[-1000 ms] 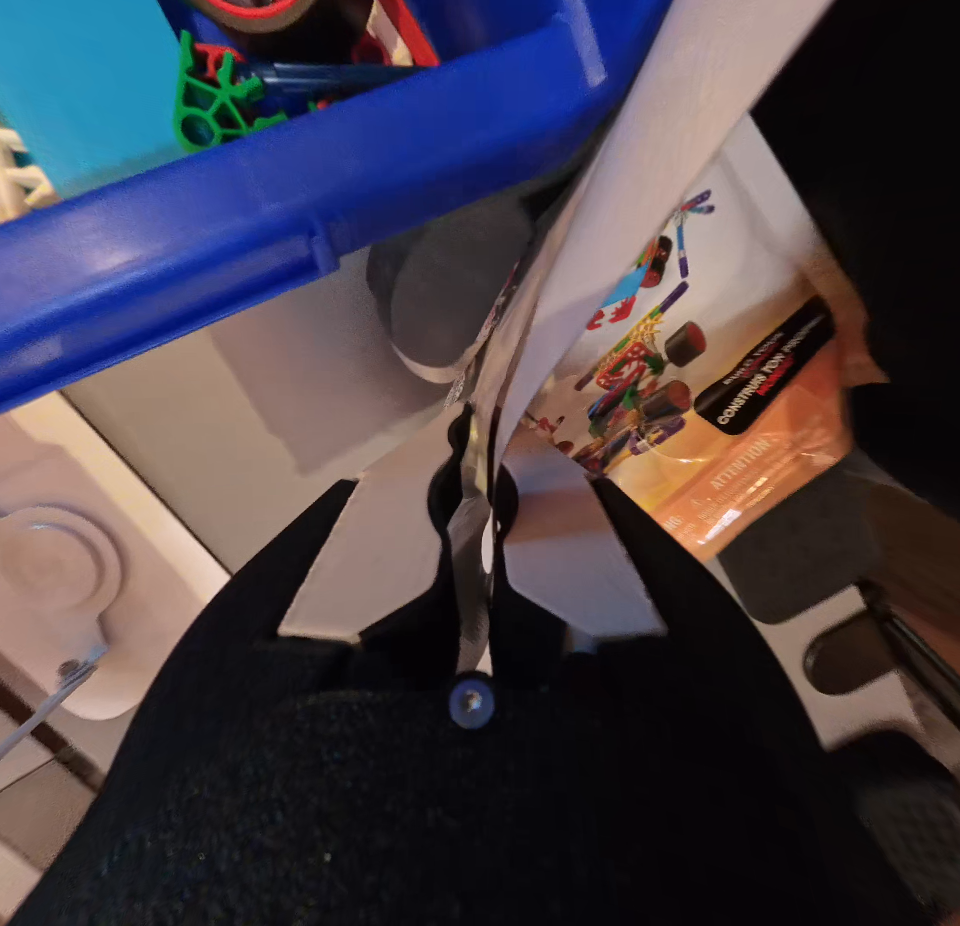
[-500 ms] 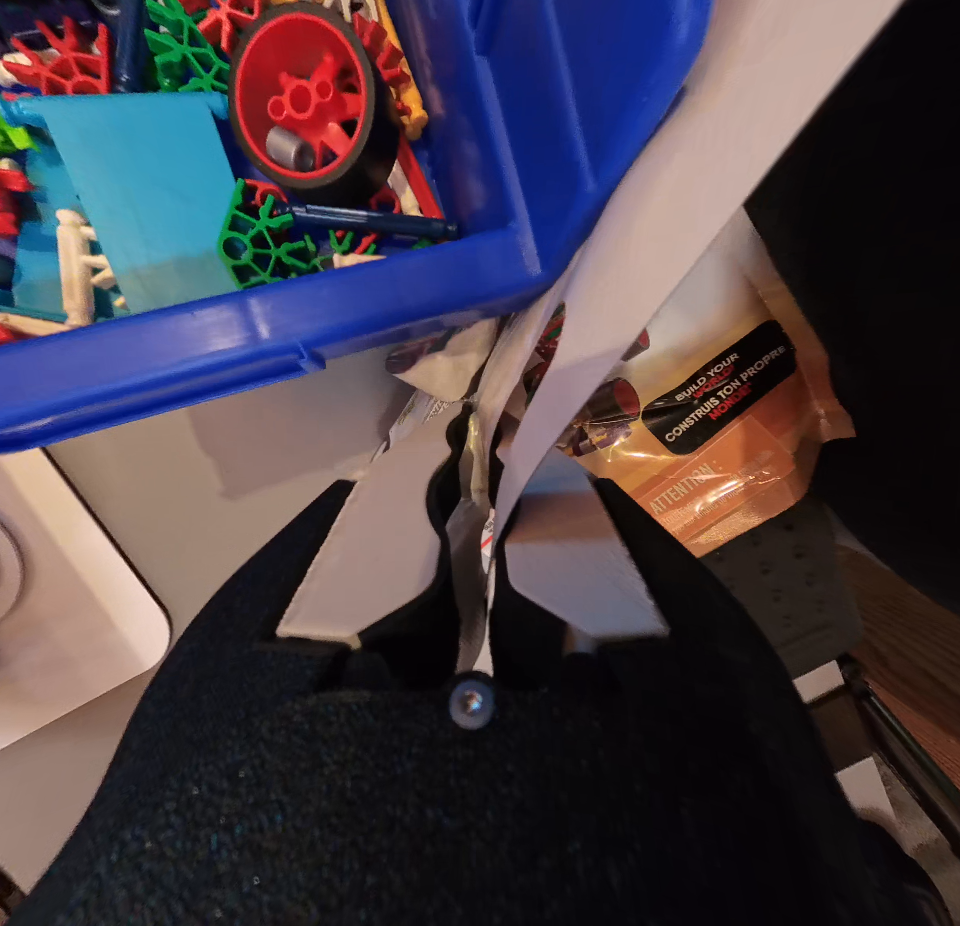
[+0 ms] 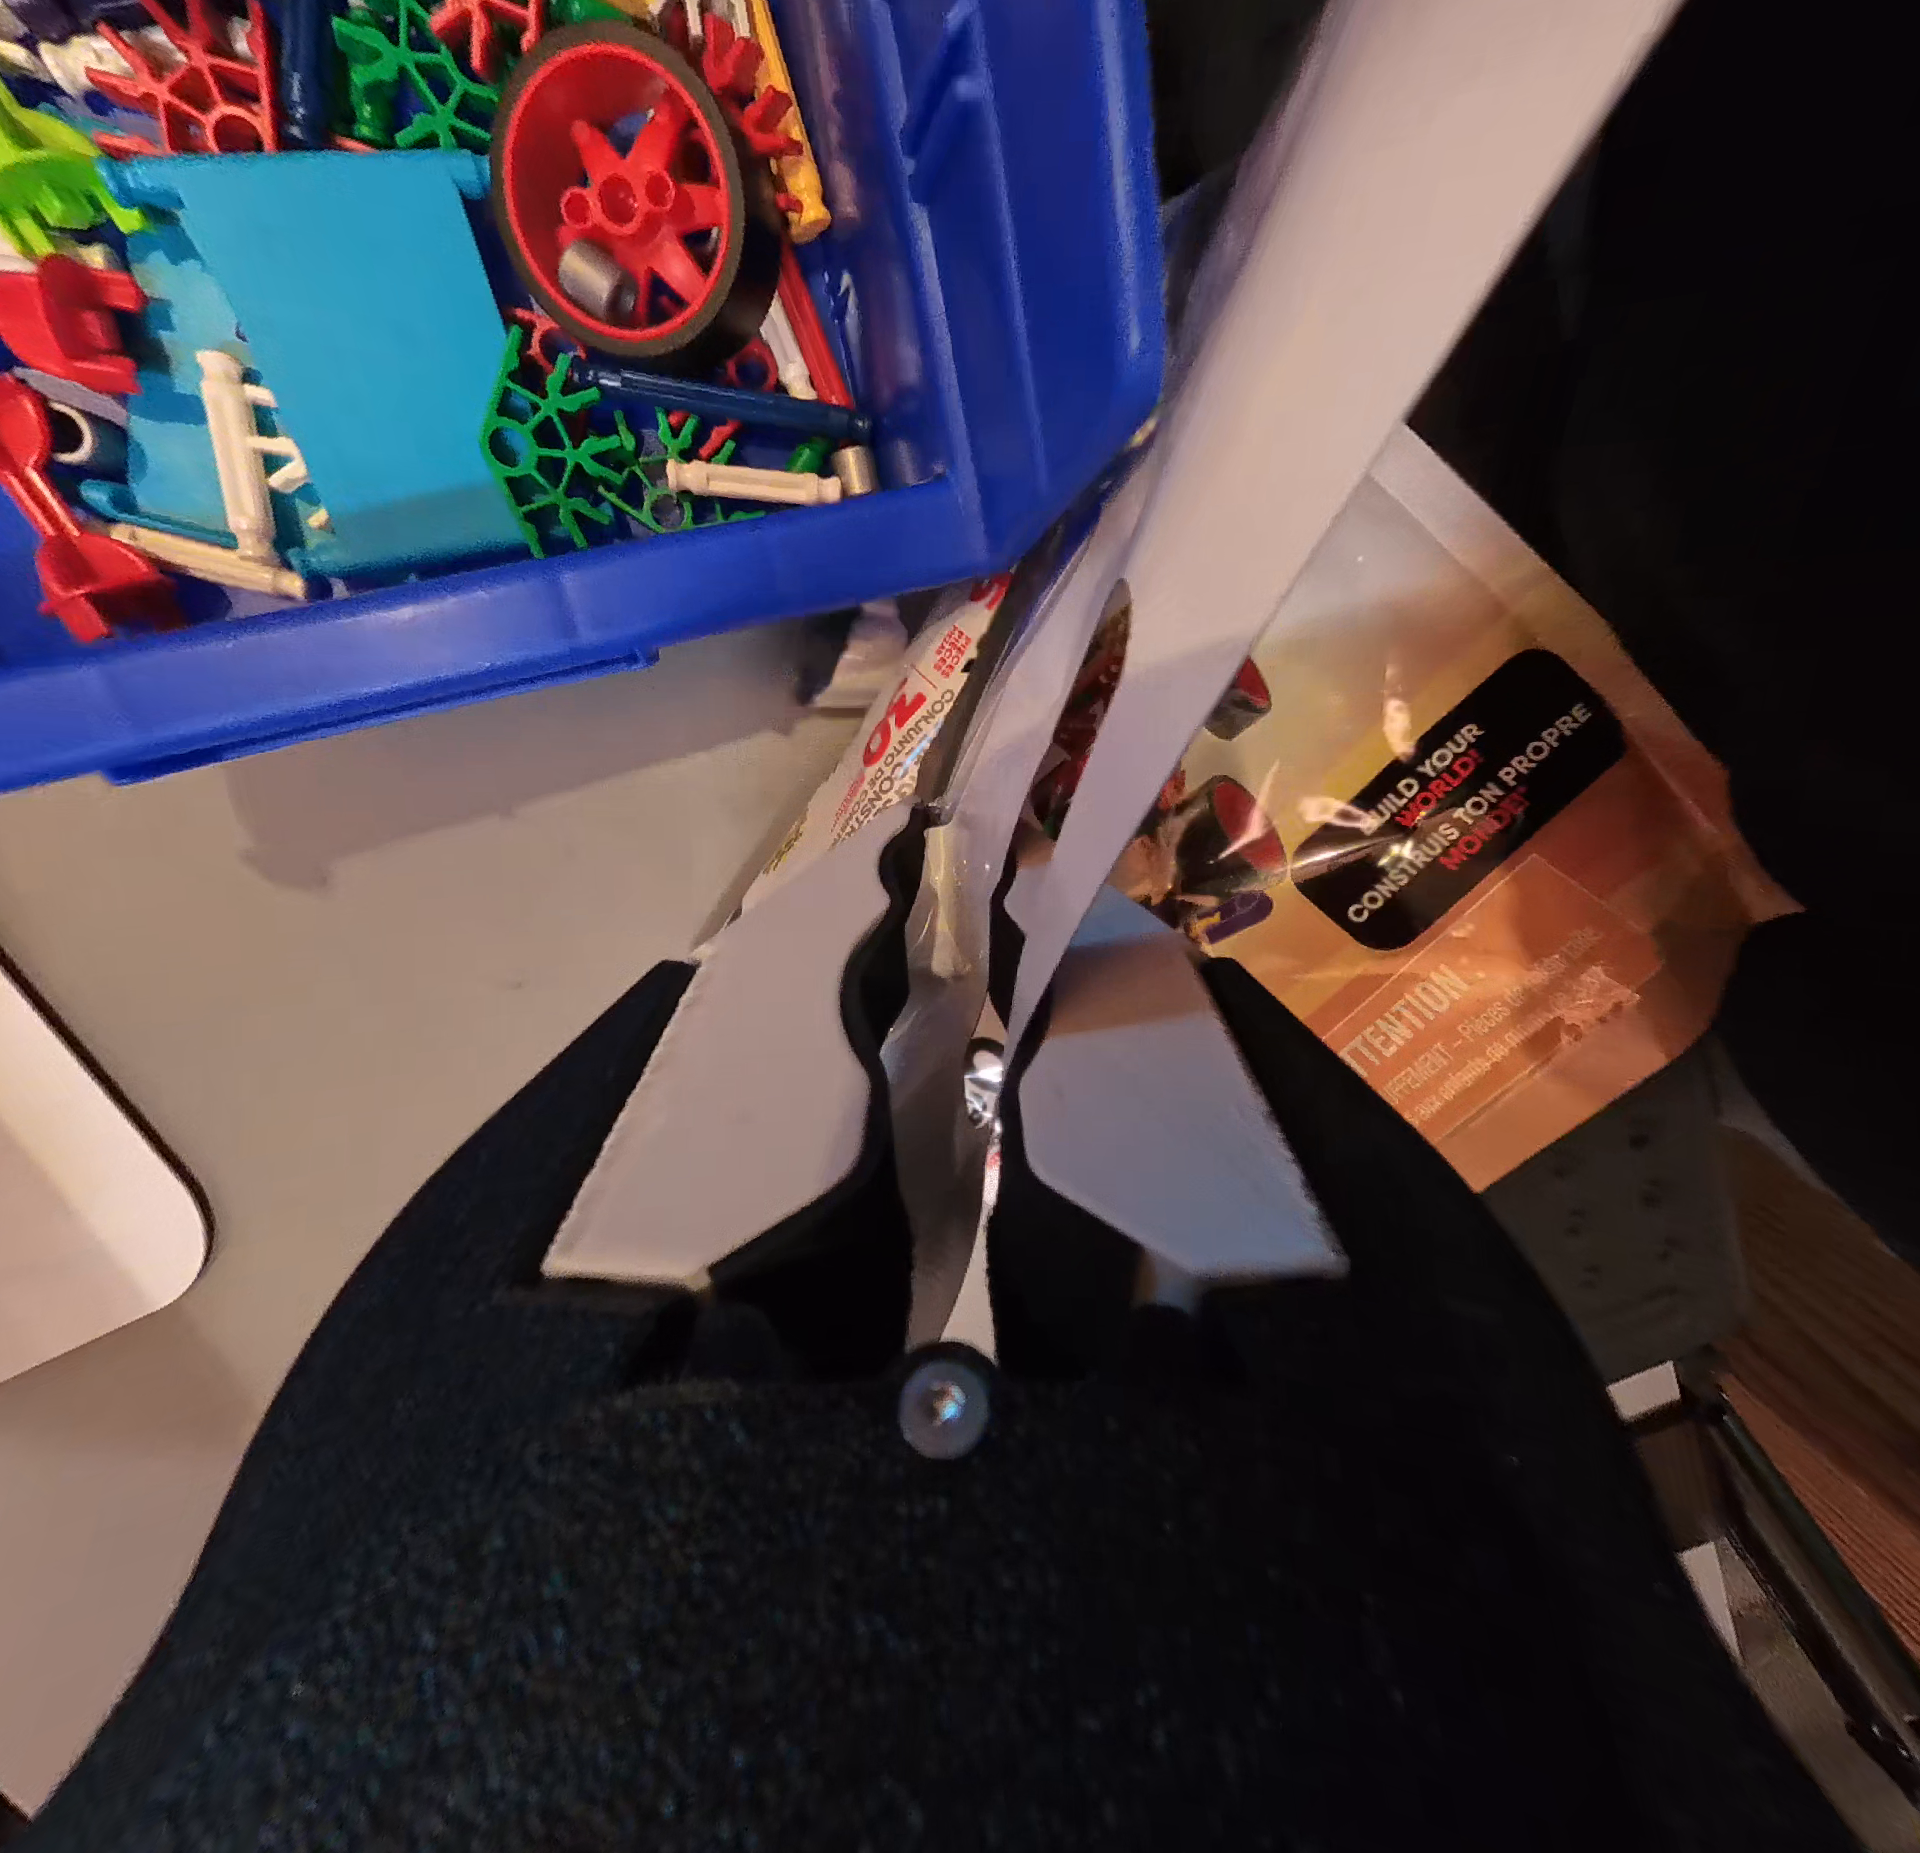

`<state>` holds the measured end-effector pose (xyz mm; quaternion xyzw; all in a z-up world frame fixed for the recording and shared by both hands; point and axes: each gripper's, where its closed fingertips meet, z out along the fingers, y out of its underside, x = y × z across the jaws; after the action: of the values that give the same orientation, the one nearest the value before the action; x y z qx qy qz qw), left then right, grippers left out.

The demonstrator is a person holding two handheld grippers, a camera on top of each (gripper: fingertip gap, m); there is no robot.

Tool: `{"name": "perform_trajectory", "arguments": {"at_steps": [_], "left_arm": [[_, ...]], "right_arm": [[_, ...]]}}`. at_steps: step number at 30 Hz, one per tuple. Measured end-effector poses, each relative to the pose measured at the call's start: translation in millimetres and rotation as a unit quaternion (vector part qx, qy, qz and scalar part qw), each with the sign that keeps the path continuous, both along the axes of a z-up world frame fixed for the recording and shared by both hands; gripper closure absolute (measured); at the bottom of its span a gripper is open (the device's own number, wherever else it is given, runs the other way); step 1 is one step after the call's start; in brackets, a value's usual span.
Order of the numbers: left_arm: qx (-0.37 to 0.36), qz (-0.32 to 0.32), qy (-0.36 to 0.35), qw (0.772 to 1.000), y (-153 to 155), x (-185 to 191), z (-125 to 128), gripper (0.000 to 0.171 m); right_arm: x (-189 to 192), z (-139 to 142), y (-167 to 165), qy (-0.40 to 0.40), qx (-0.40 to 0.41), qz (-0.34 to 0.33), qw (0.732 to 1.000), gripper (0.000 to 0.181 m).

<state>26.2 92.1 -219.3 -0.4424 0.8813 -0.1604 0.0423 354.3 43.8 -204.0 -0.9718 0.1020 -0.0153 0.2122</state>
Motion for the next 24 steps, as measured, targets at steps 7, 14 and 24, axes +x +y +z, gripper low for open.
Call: {"name": "perform_trajectory", "arguments": {"at_steps": [7, 14, 24], "left_arm": [[0.006, -0.005, 0.01, 1.0, -4, -2, -7, 0.165], [0.015, -0.003, -0.002, 1.0, 2, -3, -8, 0.168], [0.021, -0.025, -0.017, 0.999, 7, -8, -11, 0.168]], "right_arm": [[-1, -13, 0, -0.008, 0.001, -0.009, 1.0, 0.181], [-7, -30, -4, 0.019, -0.021, -0.005, 1.0, 0.174], [12, -12, 1, -0.043, 0.027, -0.007, 0.999, 0.164]]}}
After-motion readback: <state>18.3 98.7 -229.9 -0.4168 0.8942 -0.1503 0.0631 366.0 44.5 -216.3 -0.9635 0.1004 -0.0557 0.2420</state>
